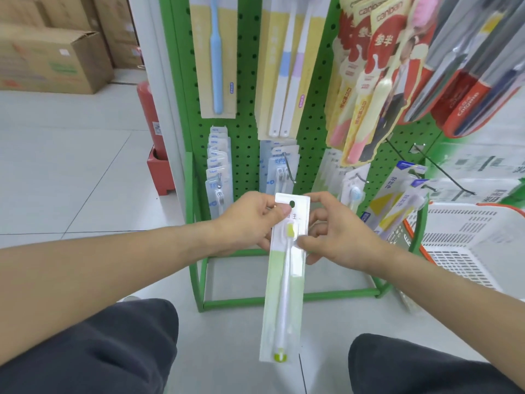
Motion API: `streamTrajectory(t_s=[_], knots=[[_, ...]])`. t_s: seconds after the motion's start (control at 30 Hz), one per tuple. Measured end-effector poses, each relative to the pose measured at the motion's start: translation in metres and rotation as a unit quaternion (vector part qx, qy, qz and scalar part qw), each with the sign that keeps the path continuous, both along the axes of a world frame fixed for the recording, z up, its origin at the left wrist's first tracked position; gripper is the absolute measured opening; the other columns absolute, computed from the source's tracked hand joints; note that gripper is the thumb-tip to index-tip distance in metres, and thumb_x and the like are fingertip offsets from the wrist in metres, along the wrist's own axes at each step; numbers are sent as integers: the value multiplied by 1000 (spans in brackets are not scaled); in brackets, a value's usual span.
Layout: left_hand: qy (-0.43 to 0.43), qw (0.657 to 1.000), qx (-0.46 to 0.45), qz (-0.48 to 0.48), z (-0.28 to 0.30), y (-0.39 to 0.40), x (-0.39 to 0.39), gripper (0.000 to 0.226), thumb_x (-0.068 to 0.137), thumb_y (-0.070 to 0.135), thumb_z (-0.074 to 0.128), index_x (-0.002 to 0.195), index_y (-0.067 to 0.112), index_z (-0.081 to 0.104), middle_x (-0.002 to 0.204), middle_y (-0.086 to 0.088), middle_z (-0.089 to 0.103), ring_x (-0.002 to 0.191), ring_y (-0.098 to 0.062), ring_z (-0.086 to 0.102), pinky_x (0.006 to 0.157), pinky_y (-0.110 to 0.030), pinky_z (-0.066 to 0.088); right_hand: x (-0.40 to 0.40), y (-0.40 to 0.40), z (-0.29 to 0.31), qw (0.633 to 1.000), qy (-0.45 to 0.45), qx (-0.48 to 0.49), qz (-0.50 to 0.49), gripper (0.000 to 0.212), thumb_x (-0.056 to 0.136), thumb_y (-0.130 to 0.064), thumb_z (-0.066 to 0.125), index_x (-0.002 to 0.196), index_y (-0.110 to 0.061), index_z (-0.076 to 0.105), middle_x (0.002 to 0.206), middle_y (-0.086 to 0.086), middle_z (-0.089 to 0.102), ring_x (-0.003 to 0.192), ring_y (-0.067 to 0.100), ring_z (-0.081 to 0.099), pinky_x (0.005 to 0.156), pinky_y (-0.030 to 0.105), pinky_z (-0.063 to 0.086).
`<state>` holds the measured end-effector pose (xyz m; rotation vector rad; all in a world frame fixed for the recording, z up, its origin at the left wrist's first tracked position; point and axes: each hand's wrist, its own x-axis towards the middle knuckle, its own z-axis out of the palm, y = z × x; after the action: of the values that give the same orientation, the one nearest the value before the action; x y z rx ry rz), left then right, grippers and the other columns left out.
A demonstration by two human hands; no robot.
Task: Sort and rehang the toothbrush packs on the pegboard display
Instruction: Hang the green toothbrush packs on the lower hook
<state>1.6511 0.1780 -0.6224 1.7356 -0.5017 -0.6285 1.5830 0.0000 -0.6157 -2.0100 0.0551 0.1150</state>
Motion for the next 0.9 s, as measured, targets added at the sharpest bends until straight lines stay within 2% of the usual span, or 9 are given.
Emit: streamTrajectory(t_s=[0.1, 0.2, 0.33, 0.43, 0.53, 0.63, 0.73, 0.8, 0.9], knots=[[-13, 1000, -6, 4, 1, -1, 0, 24, 105, 17, 50, 125, 6, 58, 96, -20, 76, 79, -28, 77, 66, -38, 64, -1, 3, -2, 1000, -8, 3, -22, 61, 83, 10, 69, 132, -17, 43, 96, 16, 62, 62, 16, 65, 58, 45, 63], [-6, 1000, 4, -13, 2, -1, 1, 23, 105, 11, 50, 127, 5, 50, 102, -24, 75, 91, -36, 74, 80, -49, 62, -1, -2, -1, 998, -10, 31, -45, 57, 85, 12, 67, 131, -14, 46, 93, 14, 61, 64, 17, 67, 58, 44, 62], [3, 998, 28, -50, 3, 3, -2, 27, 100, 0, 56, 125, 7, 49, 103, -24, 72, 82, -31, 73, 73, -42, 64, -1, -8, -3, 992, -8, 72, -102, 49, 86, 14, 65, 126, -10, 52, 97, 15, 61, 73, 22, 68, 64, 55, 63], [-6, 999, 37, -26, 1, 1, -4, 29, 94, -5, 62, 119, 7, 53, 103, -23, 73, 78, -29, 73, 64, -37, 63, -3, -7, -4, 992, 13, 83, -99, 48, 86, 13, 67, 126, -8, 53, 103, 19, 63, 77, 23, 70, 63, 50, 64], [-19, 999, 41, -6, 0, -2, -4, 28, 92, -5, 64, 116, 6, 55, 101, -21, 74, 82, -33, 75, 66, -43, 64, -6, -2, -7, 994, 27, 85, -55, 55, 83, 13, 70, 131, -9, 52, 111, 18, 70, 84, 27, 74, 63, 46, 64], [-23, 999, 44, -2, 2, -3, -2, 30, 90, -5, 65, 116, 5, 54, 104, -20, 74, 91, -40, 73, 72, -49, 63, -7, -2, -7, 993, 25, 111, -44, 53, 84, 10, 73, 129, -9, 55, 112, 14, 73, 90, 29, 76, 63, 46, 63], [-24, 999, 45, -11, 4, -3, -3, 32, 90, -3, 68, 117, 6, 55, 104, -23, 73, 93, -43, 71, 76, -55, 62, -7, -3, -2, 987, 25, 147, -52, 45, 88, -7, 77, 129, -12, 57, 113, 10, 74, 96, 28, 75, 66, 49, 63], [-20, 999, 41, -16, 6, -2, -3, 31, 90, -3, 68, 118, 5, 55, 100, -22, 74, 88, -40, 73, 74, -52, 63, -8, -3, 2, 984, 21, 161, -69, 41, 91, -20, 75, 126, -10, 58, 107, 9, 76, 89, 28, 77, 62, 48, 63], [15, 997, 51, -58, 10, -1, -5, 29, 94, 1, 65, 120, 5, 54, 87, -15, 77, 70, -26, 75, 60, -35, 61, -9, -2, 5, 983, 24, 164, -81, 35, 92, -24, 72, 120, -6, 62, 91, 7, 78, 72, 23, 76, 52, 38, 61]])
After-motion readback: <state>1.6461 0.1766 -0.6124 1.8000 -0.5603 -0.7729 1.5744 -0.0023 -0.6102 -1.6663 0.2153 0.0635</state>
